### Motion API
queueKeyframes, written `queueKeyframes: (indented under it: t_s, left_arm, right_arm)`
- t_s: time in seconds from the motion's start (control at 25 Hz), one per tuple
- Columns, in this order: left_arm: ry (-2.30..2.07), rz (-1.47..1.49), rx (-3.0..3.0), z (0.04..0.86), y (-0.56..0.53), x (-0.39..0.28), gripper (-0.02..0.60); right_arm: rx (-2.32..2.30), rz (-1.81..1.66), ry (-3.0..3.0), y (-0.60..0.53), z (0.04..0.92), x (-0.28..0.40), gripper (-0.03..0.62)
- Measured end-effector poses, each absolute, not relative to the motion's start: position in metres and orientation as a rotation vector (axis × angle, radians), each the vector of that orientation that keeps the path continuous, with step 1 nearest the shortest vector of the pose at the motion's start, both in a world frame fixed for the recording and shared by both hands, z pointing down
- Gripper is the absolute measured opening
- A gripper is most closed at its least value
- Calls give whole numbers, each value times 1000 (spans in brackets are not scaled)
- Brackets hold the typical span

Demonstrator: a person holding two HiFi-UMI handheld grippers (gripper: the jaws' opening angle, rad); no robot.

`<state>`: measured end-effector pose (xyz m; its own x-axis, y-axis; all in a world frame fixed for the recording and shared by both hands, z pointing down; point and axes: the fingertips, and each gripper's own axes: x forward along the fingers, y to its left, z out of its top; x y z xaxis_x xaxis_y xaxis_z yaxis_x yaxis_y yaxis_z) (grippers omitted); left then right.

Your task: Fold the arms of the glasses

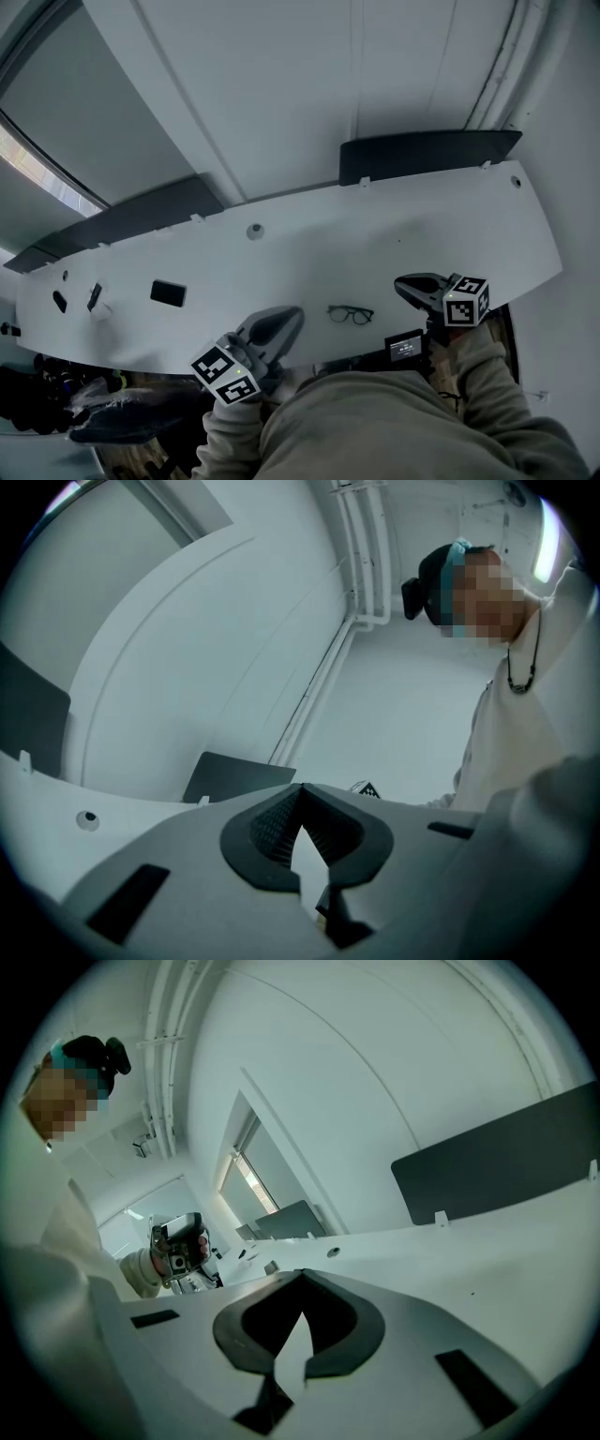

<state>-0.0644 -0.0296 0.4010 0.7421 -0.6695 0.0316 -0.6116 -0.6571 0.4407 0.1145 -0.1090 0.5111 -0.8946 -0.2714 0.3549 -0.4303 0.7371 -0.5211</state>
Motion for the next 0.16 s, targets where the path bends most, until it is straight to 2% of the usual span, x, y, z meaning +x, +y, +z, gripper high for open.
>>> queueKeyframes:
  t_s: [0.16]
  left_arm:
    - [-964, -184, 2518, 400, -30, -64, 5]
  right_arm:
    - [551, 896, -2688, -107, 510, 112, 20]
